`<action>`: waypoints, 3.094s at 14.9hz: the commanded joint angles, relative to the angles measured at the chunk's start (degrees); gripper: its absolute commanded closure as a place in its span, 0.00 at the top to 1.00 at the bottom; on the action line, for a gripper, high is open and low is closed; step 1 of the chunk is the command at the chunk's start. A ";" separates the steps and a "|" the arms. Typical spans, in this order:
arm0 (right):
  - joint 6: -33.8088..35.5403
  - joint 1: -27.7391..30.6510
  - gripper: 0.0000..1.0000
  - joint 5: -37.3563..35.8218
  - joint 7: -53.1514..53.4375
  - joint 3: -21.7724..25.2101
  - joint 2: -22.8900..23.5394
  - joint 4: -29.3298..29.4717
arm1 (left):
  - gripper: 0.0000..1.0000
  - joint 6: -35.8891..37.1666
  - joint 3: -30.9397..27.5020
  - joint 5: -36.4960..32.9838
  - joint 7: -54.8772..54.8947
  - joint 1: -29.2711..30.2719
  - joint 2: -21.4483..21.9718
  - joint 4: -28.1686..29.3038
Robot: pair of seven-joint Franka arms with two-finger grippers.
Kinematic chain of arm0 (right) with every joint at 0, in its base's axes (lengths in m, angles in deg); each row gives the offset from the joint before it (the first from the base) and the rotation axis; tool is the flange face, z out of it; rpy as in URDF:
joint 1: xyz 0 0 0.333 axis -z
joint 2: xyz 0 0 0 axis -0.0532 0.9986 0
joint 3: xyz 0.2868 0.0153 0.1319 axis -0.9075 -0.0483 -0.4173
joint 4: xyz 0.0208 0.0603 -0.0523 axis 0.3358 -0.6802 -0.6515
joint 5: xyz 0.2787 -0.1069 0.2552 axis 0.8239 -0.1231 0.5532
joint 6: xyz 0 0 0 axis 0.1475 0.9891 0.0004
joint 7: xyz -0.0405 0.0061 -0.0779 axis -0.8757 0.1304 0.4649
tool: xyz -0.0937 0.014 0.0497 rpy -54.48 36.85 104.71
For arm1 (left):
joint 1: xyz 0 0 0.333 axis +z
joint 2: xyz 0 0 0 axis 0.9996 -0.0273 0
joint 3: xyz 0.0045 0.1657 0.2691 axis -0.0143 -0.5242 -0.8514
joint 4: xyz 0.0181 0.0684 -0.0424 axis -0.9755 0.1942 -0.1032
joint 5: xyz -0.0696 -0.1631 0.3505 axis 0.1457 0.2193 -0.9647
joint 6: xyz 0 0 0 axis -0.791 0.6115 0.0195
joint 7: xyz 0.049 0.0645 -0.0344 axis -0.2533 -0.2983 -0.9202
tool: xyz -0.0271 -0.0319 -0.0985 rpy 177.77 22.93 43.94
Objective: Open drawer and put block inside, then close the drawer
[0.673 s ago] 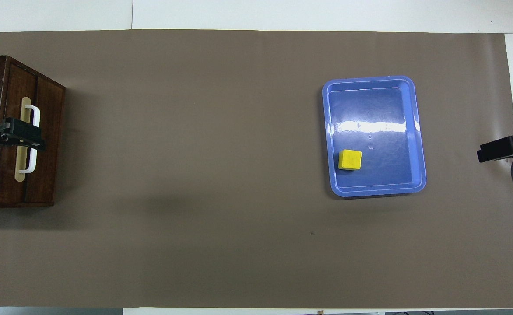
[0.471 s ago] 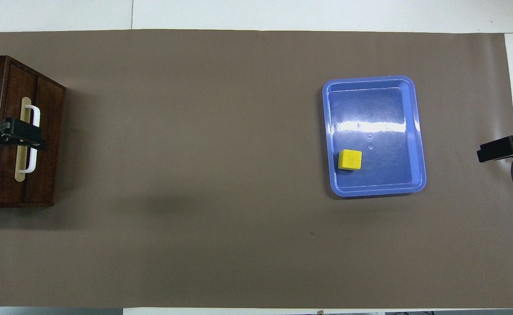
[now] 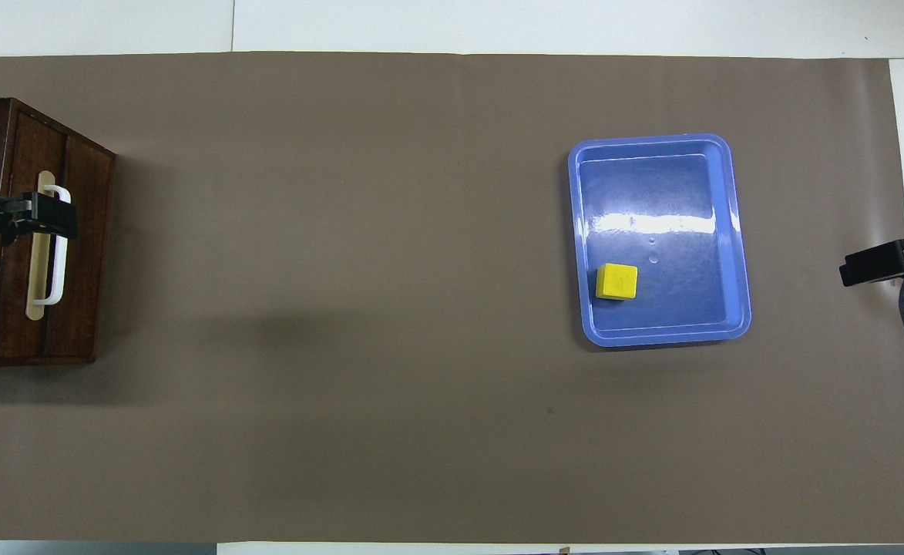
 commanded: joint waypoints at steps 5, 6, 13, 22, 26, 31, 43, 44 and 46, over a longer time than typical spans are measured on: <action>-7.64 0.13 1.00 5.72 -23.94 -0.34 -5.84 -11.80 | 1.00 -17.38 -0.34 -9.48 0.42 0.00 -4.63 11.04; -10.00 0.05 1.00 5.91 -27.99 -0.42 -6.81 -14.00 | 1.00 -19.57 -0.34 -11.16 0.42 0.43 -5.08 12.62; -25.65 -3.99 1.00 15.38 -59.19 -0.60 -8.67 -26.22 | 1.00 -27.14 -0.16 -11.70 0.43 2.20 -5.43 17.02; -37.52 -4.00 1.00 39.63 -100.49 -0.60 5.74 -29.49 | 1.00 -27.59 0.01 -6.01 -15.99 -8.42 -6.74 14.75; -40.43 -3.74 1.00 47.63 -108.41 -0.60 9.86 -32.30 | 1.00 -25.57 0.01 -4.41 -23.21 -13.88 -7.10 12.63; -41.05 -3.12 1.00 51.97 -111.69 -0.51 12.42 -32.39 | 1.00 -23.65 0.01 -4.23 -22.95 -13.27 -7.01 12.02; -42.46 -2.50 1.00 54.78 -116.54 -0.60 16.65 -31.86 | 1.00 -12.11 -0.51 0.78 -9.27 -2.65 -10.18 -2.23; -42.20 -2.50 1.00 54.78 -116.53 -0.60 16.65 -31.77 | 1.00 -13.60 -0.51 0.78 -8.03 -1.60 -9.83 -0.31; -41.58 -2.68 1.00 54.78 -116.10 -0.60 16.56 -31.34 | 1.00 -15.19 -0.43 0.78 -7.75 -1.50 -9.65 1.72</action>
